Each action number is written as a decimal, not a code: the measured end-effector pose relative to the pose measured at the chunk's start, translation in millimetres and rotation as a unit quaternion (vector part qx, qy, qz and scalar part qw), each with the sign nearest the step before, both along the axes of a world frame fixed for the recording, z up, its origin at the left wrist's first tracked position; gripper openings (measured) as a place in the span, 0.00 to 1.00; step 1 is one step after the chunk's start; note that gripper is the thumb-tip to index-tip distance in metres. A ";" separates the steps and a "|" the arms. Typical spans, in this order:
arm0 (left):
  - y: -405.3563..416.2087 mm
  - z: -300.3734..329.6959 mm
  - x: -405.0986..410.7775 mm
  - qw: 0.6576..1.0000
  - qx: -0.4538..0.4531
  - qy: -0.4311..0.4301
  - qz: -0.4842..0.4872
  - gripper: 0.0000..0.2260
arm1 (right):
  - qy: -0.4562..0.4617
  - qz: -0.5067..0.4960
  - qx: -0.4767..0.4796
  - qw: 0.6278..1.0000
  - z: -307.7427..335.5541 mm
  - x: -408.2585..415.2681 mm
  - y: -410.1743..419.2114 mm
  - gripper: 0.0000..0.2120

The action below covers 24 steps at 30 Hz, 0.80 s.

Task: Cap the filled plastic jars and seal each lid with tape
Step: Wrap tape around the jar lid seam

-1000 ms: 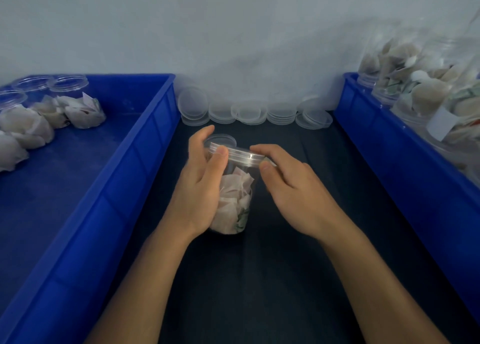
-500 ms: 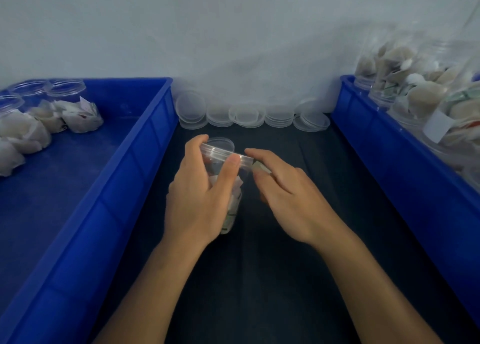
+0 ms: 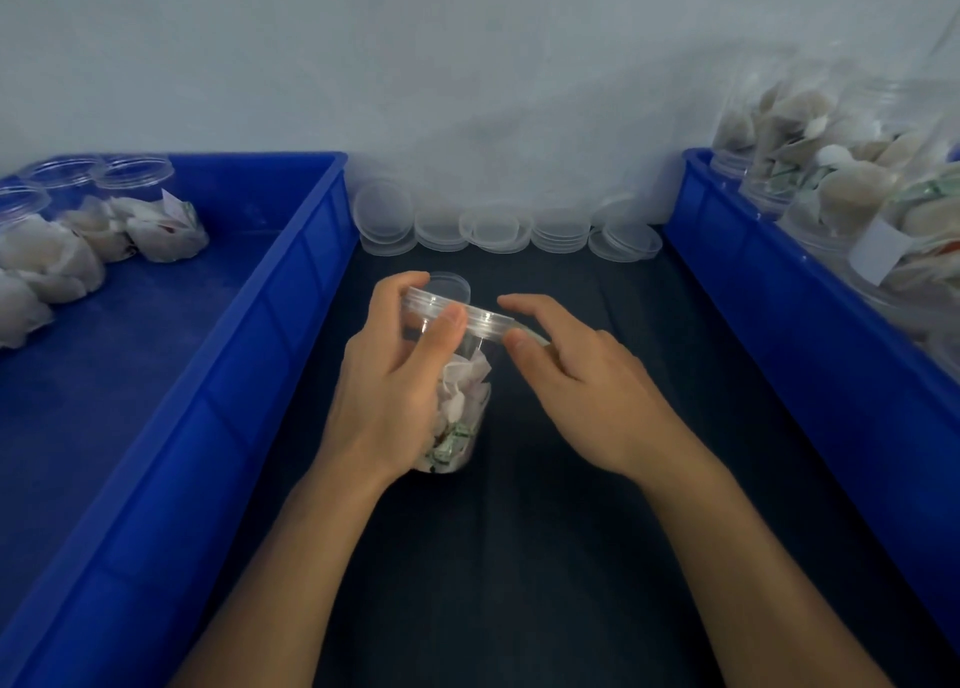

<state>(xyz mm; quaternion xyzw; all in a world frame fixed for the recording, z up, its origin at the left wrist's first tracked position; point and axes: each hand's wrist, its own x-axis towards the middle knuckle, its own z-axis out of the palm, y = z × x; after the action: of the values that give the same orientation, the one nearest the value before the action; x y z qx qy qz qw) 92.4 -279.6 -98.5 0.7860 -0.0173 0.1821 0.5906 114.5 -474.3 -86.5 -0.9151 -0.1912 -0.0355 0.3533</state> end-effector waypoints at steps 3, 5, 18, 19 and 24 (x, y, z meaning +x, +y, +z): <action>2.3 0.2 1.3 1.000 -0.015 -0.006 -0.021 0.18 | 0.006 0.009 0.000 1.000 0.5 -0.2 0.8 0.16; 3.3 0.8 1.0 0.999 -0.020 -0.006 -0.030 0.19 | 0.013 0.016 0.010 1.000 0.5 -0.8 1.7 0.16; -19.7 1.4 -11.4 0.949 0.256 -0.059 0.176 0.27 | -0.010 -0.026 0.042 0.999 -5.0 -4.2 10.1 0.18; -22.5 -1.0 -11.9 0.944 0.277 -0.047 0.174 0.29 | 0.000 -0.024 0.046 0.999 -5.6 -3.6 9.4 0.18; -22.0 -5.5 -7.1 0.939 0.310 -0.019 0.150 0.36 | 0.015 -0.014 0.072 0.997 -4.2 -3.4 5.7 0.18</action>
<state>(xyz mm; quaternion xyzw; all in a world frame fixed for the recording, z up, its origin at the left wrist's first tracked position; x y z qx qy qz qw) 85.3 -301.6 -104.0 0.9202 0.0340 0.2685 0.2829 111.1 -468.6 -90.7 -0.8901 -0.1697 -0.0402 0.4211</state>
